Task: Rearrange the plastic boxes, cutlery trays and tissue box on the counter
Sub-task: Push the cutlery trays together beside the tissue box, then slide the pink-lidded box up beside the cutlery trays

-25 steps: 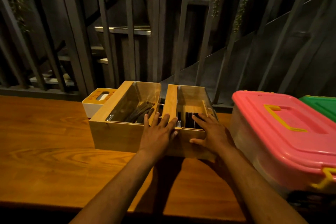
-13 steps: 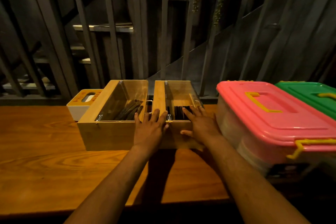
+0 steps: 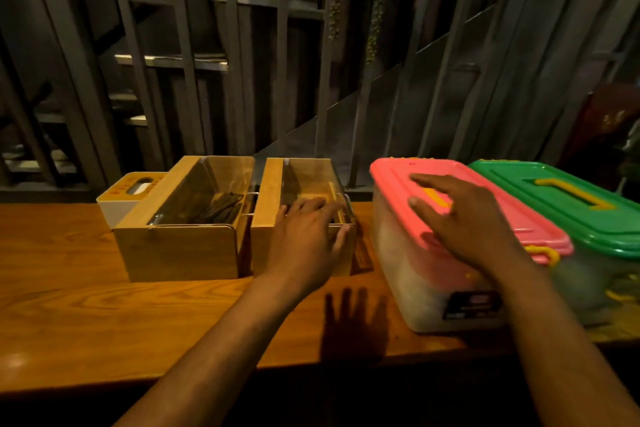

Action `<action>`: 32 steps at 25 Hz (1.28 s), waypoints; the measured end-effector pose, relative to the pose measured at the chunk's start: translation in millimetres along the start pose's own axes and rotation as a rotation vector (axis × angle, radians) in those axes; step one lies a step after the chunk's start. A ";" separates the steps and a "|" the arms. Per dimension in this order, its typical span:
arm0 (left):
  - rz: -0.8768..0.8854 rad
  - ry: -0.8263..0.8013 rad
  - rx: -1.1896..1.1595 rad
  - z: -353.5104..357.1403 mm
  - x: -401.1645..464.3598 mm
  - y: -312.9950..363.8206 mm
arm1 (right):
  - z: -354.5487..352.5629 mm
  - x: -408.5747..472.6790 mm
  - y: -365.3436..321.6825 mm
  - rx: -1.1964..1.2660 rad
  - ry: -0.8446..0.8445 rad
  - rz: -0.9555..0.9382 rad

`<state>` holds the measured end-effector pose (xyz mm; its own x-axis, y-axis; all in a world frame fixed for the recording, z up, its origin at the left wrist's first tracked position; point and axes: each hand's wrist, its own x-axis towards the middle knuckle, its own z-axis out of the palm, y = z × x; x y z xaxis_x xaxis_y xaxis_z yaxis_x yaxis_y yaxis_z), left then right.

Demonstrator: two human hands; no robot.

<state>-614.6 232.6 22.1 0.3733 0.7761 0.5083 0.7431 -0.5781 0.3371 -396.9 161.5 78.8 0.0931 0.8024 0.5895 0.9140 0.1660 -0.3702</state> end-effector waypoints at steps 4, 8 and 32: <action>0.107 0.006 -0.044 20.7 0.3 75.3 | -53.1 -23.8 73.6 -0.097 -0.042 0.196; 0.109 -0.055 -0.005 56.1 4.9 140.5 | -55.3 -43.7 130.0 -0.167 -0.214 0.160; -0.102 0.032 0.210 97.0 30.9 147.7 | -4.8 -2.2 202.2 -0.047 -0.185 -0.126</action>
<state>-439.5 195.5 10.7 0.2749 0.8175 0.5061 0.8764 -0.4295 0.2177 -210.4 190.6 6.1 -0.0932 0.8690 0.4860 0.9316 0.2484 -0.2655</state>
